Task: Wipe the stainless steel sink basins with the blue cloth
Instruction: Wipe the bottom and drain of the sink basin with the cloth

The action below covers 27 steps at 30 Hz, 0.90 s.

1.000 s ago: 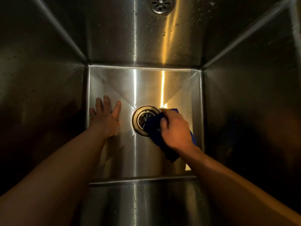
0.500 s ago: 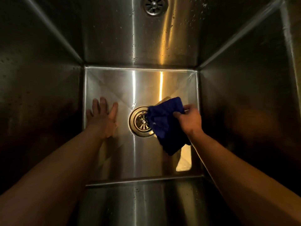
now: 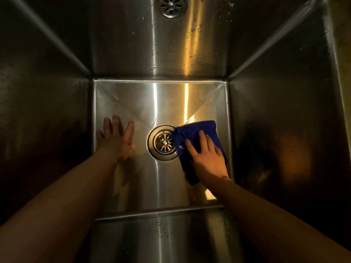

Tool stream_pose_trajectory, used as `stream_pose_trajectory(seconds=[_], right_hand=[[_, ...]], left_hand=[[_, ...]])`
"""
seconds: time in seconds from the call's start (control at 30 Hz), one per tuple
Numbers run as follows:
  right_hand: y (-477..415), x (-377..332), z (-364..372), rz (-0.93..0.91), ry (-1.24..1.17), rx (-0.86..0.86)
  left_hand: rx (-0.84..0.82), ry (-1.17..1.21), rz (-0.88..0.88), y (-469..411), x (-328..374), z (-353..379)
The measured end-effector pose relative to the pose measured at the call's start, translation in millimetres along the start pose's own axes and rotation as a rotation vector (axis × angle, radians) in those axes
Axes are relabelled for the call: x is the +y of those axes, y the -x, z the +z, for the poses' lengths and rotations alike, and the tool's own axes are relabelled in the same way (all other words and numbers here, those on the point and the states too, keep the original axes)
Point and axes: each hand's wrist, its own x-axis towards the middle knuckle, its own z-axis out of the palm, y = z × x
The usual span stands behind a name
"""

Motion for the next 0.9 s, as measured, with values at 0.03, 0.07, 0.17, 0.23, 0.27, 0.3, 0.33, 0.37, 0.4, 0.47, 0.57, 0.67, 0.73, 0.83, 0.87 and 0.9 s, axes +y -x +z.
stream_pose_trajectory(seconds=[0.03, 0.07, 0.17, 0.23, 0.27, 0.3, 0.33, 0.37, 0.4, 0.47, 0.57, 0.67, 0.73, 0.83, 0.87, 0.9], right_hand=[[3.9, 2.3, -2.2, -0.029, 0.054, 0.099], [5.3, 6.2, -3.8, -0.053, 0.113, 0.172], [-0.3, 10.0, -7.1, -0.068, 0.118, 0.149], [-1.8, 6.6, -2.8, -0.049, 0.010, 0.063], [0.5, 4.8, -0.9, -0.047, -0.036, 0.047], [4.3, 2.8, 0.3, -0.064, -0.072, 0.034], [8.8, 1.5, 2.4, -0.102, -0.103, 0.021], [13.6, 0.8, 3.6, -0.152, -0.124, -0.017], [19.0, 1.1, 4.8, -0.212, -0.134, -0.076], [27.6, 3.2, 7.5, -0.305, -0.132, -0.210], [27.2, 3.1, 5.1, -0.262, -0.105, 0.049], [12.0, 1.3, 2.6, -0.069, -0.087, 0.138], [7.6, 7.1, 18.8, -0.037, -0.022, 0.005], [7.2, 17.8, 40.2, 0.005, -0.015, -0.013], [7.1, 18.8, 42.2, 0.019, -0.051, -0.022], [4.9, 19.3, 43.0, 0.029, -0.077, -0.032]], left_hand=[[-0.004, 0.005, 0.001, -0.3, -0.3, 0.3], [-0.008, 0.012, 0.003, -0.8, -0.5, 0.6], [-0.022, 0.027, 0.003, -1.4, -1.6, 1.0], [-0.030, 0.022, 0.000, -1.8, -1.6, 1.3], [-0.031, 0.021, 0.000, -1.8, -1.4, 1.4], [-0.031, 0.023, 0.000, -1.7, -1.2, 1.4], [-0.031, 0.026, 0.000, -1.1, -1.1, 1.0], [-0.030, 0.027, 0.000, -0.7, -1.0, 0.4], [-0.029, 0.024, 0.000, -0.2, -0.8, -0.1], [-0.030, 0.014, 0.002, 0.9, -0.2, -1.4], [-0.031, 0.016, 0.004, 2.4, 0.6, -2.9], [-0.031, 0.026, -0.003, 3.1, 0.8, -3.4], [-0.021, 0.028, -0.001, 2.8, 1.2, -3.3], [-0.014, 0.034, -0.001, 1.0, 0.0, -1.7], [-0.014, 0.035, -0.002, 0.9, -0.3, -1.2], [-0.012, 0.037, -0.003, 1.1, -0.5, -0.9]])
